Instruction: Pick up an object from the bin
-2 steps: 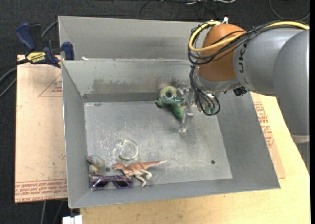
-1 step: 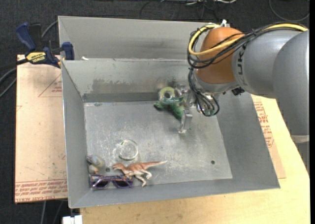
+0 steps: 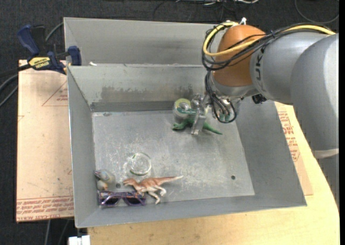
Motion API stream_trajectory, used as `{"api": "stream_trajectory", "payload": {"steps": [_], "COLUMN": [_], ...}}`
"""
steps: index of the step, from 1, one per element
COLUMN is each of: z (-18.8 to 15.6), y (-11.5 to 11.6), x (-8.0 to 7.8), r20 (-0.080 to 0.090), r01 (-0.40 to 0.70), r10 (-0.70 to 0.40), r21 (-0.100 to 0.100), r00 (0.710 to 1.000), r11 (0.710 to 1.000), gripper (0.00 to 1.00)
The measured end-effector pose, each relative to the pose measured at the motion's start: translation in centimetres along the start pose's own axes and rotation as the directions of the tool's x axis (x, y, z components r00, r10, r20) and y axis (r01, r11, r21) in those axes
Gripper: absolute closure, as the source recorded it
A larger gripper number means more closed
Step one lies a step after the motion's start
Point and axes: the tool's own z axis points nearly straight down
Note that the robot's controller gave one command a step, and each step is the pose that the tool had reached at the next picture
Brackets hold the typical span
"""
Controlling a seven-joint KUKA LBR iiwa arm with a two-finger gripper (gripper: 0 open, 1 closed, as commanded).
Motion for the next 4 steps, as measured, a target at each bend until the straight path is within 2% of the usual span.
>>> {"api": "stream_trajectory", "payload": {"steps": [1, 2, 3, 4], "z": [0.0, 0.3, 0.4, 0.5], "y": [0.0, 0.7, 1.9, 1.7], "x": [0.0, 0.0, 0.5, 0.7], "r20": [-0.001, 0.015, 0.012, 0.021], "r01": [0.000, 0.012, -0.003, 0.017], "r10": [0.000, -0.012, 0.003, -0.017], "r21": [0.000, 0.001, 0.001, -0.002], "r00": [1.000, 1.000, 1.000, 1.000], "r11": [1.000, 1.000, 1.000, 1.000], "gripper": [1.00, 1.00, 1.00, 1.00]}}
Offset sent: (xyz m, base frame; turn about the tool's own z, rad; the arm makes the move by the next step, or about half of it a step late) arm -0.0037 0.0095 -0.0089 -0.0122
